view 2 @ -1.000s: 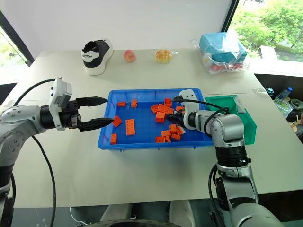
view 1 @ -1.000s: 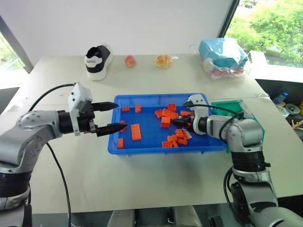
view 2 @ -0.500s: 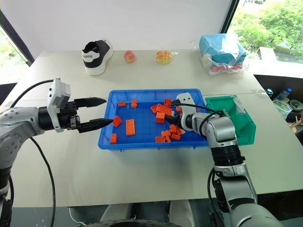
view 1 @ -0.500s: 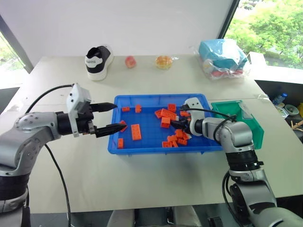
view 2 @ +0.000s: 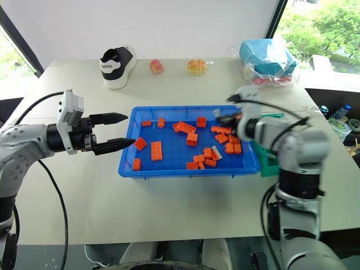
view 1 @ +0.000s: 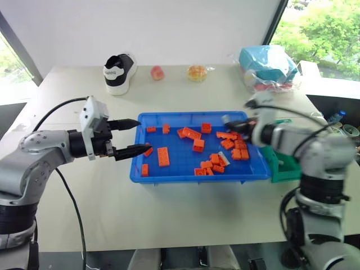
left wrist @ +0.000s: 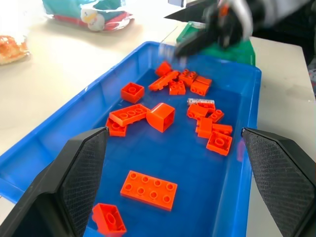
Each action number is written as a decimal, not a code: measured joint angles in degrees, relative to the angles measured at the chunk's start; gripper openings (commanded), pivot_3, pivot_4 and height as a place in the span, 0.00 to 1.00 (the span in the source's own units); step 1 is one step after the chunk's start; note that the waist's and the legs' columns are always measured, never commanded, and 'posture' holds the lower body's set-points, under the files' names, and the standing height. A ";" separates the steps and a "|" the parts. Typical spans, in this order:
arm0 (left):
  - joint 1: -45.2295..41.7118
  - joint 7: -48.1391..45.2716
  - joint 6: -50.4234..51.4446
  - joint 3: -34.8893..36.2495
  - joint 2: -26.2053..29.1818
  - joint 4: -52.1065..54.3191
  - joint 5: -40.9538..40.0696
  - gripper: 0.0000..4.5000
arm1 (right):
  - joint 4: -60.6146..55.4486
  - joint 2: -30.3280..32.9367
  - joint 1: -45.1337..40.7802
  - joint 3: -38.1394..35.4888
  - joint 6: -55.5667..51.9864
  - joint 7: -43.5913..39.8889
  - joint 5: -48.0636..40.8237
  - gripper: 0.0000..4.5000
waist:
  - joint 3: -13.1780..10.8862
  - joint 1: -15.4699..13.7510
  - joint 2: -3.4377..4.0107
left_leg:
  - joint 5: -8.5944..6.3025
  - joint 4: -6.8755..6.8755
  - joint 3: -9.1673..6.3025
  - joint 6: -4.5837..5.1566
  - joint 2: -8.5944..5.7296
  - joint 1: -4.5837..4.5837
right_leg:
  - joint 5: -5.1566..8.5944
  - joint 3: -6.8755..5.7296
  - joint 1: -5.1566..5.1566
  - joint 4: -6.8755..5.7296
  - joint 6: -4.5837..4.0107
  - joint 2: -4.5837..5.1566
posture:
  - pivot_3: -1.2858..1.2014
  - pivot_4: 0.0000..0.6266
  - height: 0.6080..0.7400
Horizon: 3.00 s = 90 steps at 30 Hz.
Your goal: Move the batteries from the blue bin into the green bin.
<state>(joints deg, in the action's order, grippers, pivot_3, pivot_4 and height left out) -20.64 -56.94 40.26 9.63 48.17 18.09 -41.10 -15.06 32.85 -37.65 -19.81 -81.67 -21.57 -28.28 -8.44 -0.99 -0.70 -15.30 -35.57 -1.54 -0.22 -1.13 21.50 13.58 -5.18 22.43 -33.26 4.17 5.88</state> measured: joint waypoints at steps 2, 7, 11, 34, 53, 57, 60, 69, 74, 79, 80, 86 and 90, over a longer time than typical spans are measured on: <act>-0.13 -0.45 -0.69 -0.40 -0.10 -0.67 0.55 1.00 | 0.05 3.21 1.34 -3.09 -0.54 0.14 0.24 0.01 | 0.07 0.17 -0.12 | 0.00 0.00 0.02 0.00 0.01 0.00 | 0.00 0.01 -0.02 0.03 0.00 0.03 | 0.52 0.24 0.90; -1.74 -1.74 -1.55 -2.45 -1.18 -2.40 1.35 1.00 | 0.98 6.49 6.76 -6.16 -0.57 0.14 0.66 0.12 | 0.09 0.43 -0.14 | 0.00 0.06 0.07 0.01 0.09 0.01 | -0.01 0.04 -0.11 -0.03 0.00 0.01 | 0.52 0.24 0.90; -2.96 -2.44 -2.29 -3.18 -1.27 -3.19 1.93 1.00 | 1.65 6.51 9.88 -6.14 0.53 -0.02 0.72 0.55 | 0.08 0.28 -0.12 | 0.00 0.10 0.07 0.01 0.09 0.00 | -0.01 0.04 -0.12 -0.04 0.00 0.00 | 0.52 0.24 0.90; -2.42 -1.78 -0.54 -3.29 -1.18 -0.21 1.41 1.00 | 3.74 16.78 11.20 29.72 32.05 -25.94 7.93 0.65 | -0.12 0.18 -0.28 | -0.01 0.01 0.03 -0.01 0.10 -0.01 | -0.01 0.03 -0.03 0.11 0.01 0.05 | 0.52 0.24 0.90; -1.80 -0.17 0.53 -1.72 -0.93 0.98 0.49 1.00 | 17.86 16.84 5.01 37.58 49.28 -40.74 19.23 0.65 | -0.12 0.20 -0.29 | 0.00 -0.04 0.04 -0.01 0.10 -0.06 | -0.02 0.02 -0.11 0.06 0.02 -0.01 | 0.52 0.24 0.90; -2.12 -0.15 0.52 -1.67 -0.92 0.89 0.50 1.00 | 21.06 15.41 3.76 39.81 52.96 -42.58 22.14 0.65 | -0.12 0.16 -0.29 | 0.00 -0.05 0.03 -0.01 0.08 -0.05 | -0.02 0.02 -0.13 0.06 0.02 -0.01 | 0.52 0.24 0.90; -2.11 -0.13 0.49 -1.64 -0.92 0.75 0.56 1.00 | 23.47 14.96 2.25 41.35 55.44 -44.77 23.84 0.65 | -0.12 0.18 -0.29 | 0.00 -0.07 0.03 -0.01 0.07 -0.06 | -0.03 0.02 -0.14 0.04 0.03 -0.01 | 0.52 0.24 0.90; -2.04 0.45 0.42 -1.49 -0.93 0.57 0.57 1.00 | 29.93 12.14 -1.41 41.97 59.37 -47.26 27.82 0.53 | -0.12 0.20 -0.29 | 0.01 -0.09 0.04 -0.02 0.06 -0.05 | -0.06 0.02 -0.23 -0.03 0.06 -0.04 | 0.52 0.24 0.90; -1.43 0.78 0.34 -0.93 -0.93 0.58 0.56 1.00 | 28.14 12.03 -0.47 41.57 57.88 -48.91 27.45 0.00 | -0.12 0.21 -0.29 | 0.01 -0.10 0.04 -0.02 0.06 -0.05 | -0.06 0.02 -0.26 -0.07 0.07 -0.02 | 0.52 0.24 0.90; -1.42 0.79 0.27 -0.90 -0.93 0.58 0.57 1.00 | 23.11 11.36 1.13 37.81 50.27 -47.16 24.64 0.00 | -0.14 0.18 -0.27 | 0.01 -0.11 0.04 -0.02 0.06 -0.03 | -0.07 0.03 -0.25 -0.09 0.07 0.00 | 0.52 0.24 0.90; -1.41 0.79 0.24 -0.91 -0.94 0.57 0.58 1.00 | 21.40 11.23 1.32 36.31 48.08 -46.40 23.54 0.00 | -0.14 0.18 -0.26 | 0.01 -0.11 0.04 -0.02 0.07 -0.02 | -0.07 0.03 -0.25 -0.09 0.08 0.01 | 0.52 0.24 0.90; -1.30 0.58 -0.32 -0.93 -0.99 0.43 0.61 1.00 | 10.82 10.67 0.95 21.98 31.61 -36.64 16.19 0.00 | -0.12 0.09 -0.28 | 0.00 -0.12 0.02 -0.03 0.07 -0.07 | -0.05 0.03 -0.15 -0.04 0.03 0.05 | 0.52 0.24 0.90; -0.97 0.00 -0.88 -1.09 -1.16 0.13 0.65 1.00 | 8.98 11.26 0.88 11.96 21.54 -27.78 14.51 0.00 | -0.16 -0.33 -0.23 | 0.00 -0.11 0.03 -0.04 0.04 -0.02 | -0.05 0.03 -0.10 -0.03 -0.01 0.11 | 0.52 0.24 0.90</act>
<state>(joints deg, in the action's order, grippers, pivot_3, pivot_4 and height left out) -21.61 -56.94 39.38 8.54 47.01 18.22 -40.45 -6.08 44.11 -36.77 -7.85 -60.14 -49.35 -13.78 -8.60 -1.32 -0.94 -15.31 -35.68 -1.51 -0.25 -1.09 21.48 13.53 -5.15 22.33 -33.29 4.16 6.00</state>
